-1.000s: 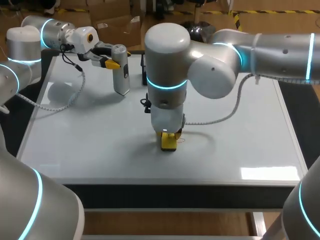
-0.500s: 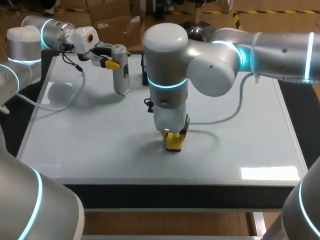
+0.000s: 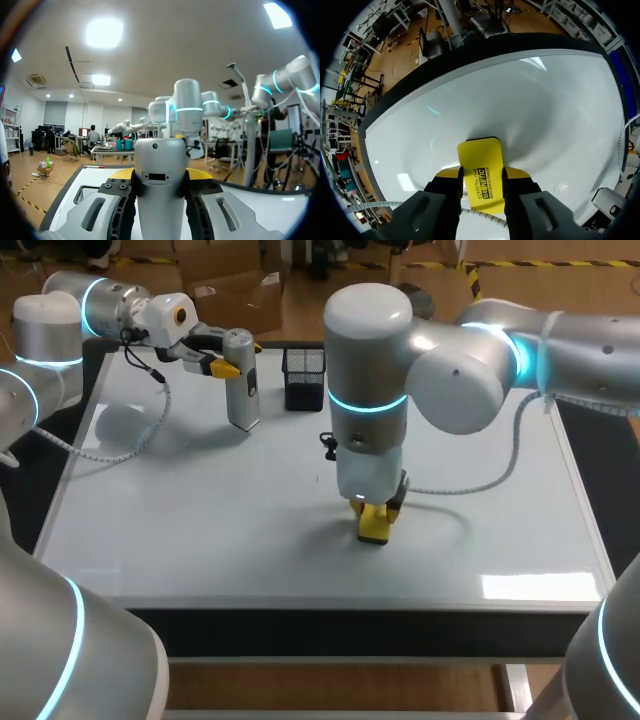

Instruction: Pick up the inspection probe, press it on each red-marked spot on the whiteboard one by one, put down the probe, pick up the eraser, and wipe off all the red marks.

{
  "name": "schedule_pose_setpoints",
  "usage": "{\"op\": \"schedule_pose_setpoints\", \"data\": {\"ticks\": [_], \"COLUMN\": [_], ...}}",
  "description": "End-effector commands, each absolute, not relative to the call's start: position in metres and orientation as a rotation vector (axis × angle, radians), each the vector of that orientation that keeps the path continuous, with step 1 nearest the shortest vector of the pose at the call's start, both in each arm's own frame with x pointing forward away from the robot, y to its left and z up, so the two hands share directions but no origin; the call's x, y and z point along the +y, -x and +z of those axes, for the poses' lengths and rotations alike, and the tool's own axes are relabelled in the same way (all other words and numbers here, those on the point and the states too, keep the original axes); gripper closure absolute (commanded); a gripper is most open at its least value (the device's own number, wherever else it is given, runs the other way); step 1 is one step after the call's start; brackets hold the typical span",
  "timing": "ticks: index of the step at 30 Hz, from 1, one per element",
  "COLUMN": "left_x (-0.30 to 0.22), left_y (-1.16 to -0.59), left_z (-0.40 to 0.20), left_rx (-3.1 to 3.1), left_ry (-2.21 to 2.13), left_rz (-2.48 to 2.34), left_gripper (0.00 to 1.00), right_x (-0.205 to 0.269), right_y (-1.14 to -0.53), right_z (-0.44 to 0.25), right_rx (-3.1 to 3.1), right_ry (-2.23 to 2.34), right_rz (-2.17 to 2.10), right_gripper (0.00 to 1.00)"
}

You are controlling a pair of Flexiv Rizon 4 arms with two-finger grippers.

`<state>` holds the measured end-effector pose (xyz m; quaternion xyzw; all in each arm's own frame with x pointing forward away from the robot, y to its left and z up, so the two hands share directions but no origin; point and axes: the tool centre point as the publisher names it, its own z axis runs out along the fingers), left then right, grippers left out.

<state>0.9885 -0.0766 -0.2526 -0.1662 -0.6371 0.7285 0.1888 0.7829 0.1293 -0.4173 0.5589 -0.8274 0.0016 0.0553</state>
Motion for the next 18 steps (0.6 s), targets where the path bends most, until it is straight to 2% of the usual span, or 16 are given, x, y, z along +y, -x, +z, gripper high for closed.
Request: {"op": "schedule_pose_setpoints", "data": {"ticks": [1, 18], "left_x": [-0.075, -0.075], "left_y": [-0.996, -0.996], "left_z": [-0.254, -0.254], "left_rx": [-1.683, -1.683], "left_ry": [0.619, 0.619], "left_rz": [1.948, 1.948], "left_gripper": [1.0, 1.0], "right_x": [0.112, 0.085], "right_y": [-0.779, -0.778], "right_z": [-0.421, -0.375], "right_rx": [-2.526, -2.541], "right_ry": [-1.699, -1.705], "right_rz": [0.001, 0.018], "right_gripper": [1.0, 1.0]}}
